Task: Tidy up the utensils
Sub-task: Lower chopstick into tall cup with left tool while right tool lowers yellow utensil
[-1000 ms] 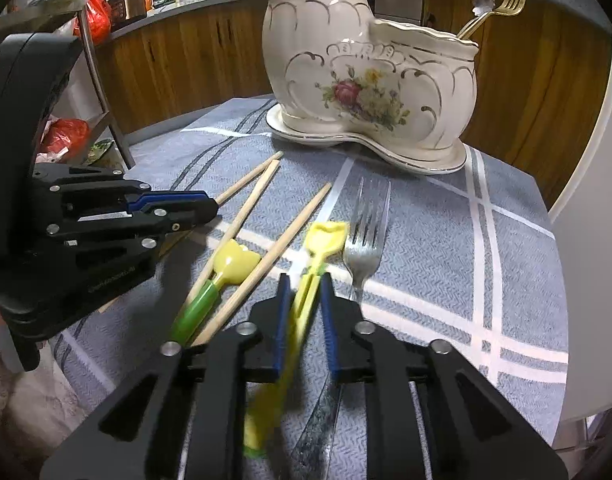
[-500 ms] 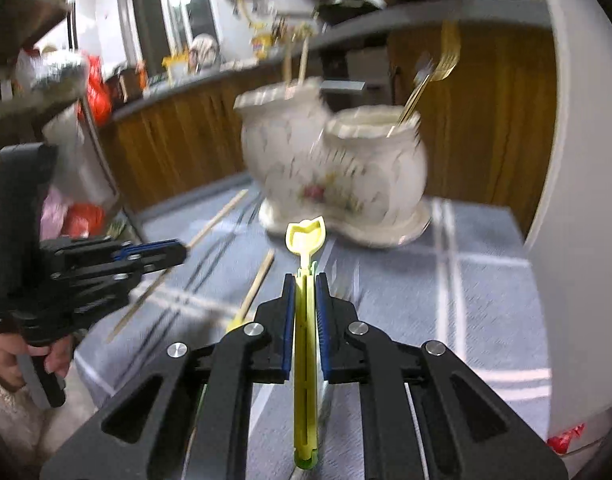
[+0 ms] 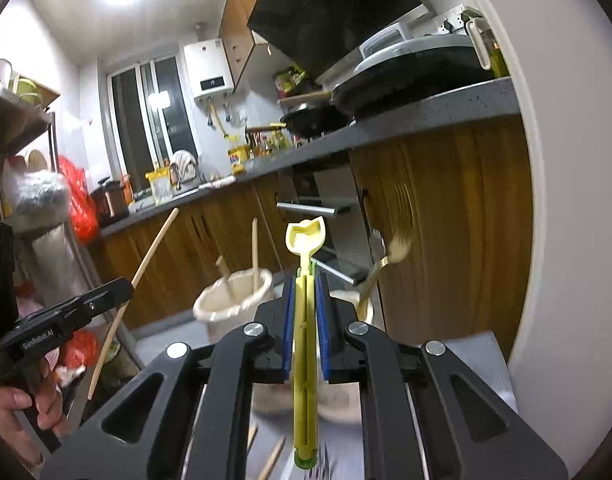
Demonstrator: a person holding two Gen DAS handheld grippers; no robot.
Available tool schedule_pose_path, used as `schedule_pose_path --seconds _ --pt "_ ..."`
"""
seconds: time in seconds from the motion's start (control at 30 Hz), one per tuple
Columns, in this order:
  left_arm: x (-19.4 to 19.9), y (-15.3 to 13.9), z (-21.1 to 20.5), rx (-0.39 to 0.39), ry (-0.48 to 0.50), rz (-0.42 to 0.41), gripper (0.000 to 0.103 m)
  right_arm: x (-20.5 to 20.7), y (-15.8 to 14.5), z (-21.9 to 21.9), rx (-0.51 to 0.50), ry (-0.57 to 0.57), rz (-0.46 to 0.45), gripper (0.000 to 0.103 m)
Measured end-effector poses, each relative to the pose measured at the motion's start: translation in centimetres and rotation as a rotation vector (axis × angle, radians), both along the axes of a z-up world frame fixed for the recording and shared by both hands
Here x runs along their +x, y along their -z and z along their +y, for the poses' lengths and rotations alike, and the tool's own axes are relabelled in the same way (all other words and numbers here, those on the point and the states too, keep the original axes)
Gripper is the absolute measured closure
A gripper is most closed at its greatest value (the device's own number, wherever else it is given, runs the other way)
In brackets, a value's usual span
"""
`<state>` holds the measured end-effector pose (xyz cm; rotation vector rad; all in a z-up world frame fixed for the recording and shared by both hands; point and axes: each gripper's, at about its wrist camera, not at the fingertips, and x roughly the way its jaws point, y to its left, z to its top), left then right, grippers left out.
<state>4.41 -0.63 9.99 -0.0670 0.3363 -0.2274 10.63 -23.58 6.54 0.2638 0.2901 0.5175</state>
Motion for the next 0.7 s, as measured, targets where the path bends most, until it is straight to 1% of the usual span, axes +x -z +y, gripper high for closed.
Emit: schedule_pose_path --seconds 0.13,0.23,0.27,0.33,0.43,0.47,0.57,0.7 --pt "3.2 -0.9 -0.1 -0.033 -0.017 -0.035 0.098 2.6 -0.1 0.0 0.063 -0.028 0.004 0.093" --pt "5.1 -1.2 -0.6 -0.034 -0.026 -0.066 0.098 4.3 -0.5 0.3 0.092 -0.038 -0.001 0.093" --pt "5.8 -1.3 -0.9 -0.029 -0.036 -0.078 0.098 4.9 -0.6 0.6 0.086 -0.034 -0.004 0.093" --pt "6.9 -1.5 -1.2 -0.044 -0.044 -0.118 0.098 5.8 -0.6 1.4 0.067 -0.026 -0.012 0.093" --pt "8.4 -1.7 -1.0 -0.096 -0.054 -0.144 0.098 6.7 -0.3 2.4 0.04 -0.013 -0.025 0.093" --pt "8.9 -1.7 -1.1 -0.097 -0.074 -0.159 0.098 6.9 0.0 2.8 0.026 -0.006 -0.033 0.093" --pt "10.4 -1.1 -1.7 -0.071 -0.099 -0.167 0.098 7.2 0.8 3.6 -0.013 0.001 -0.04 0.093" --pt "11.1 0.2 -1.8 -0.04 -0.125 -0.169 0.098 7.5 1.8 4.2 -0.052 0.014 -0.044 0.093"
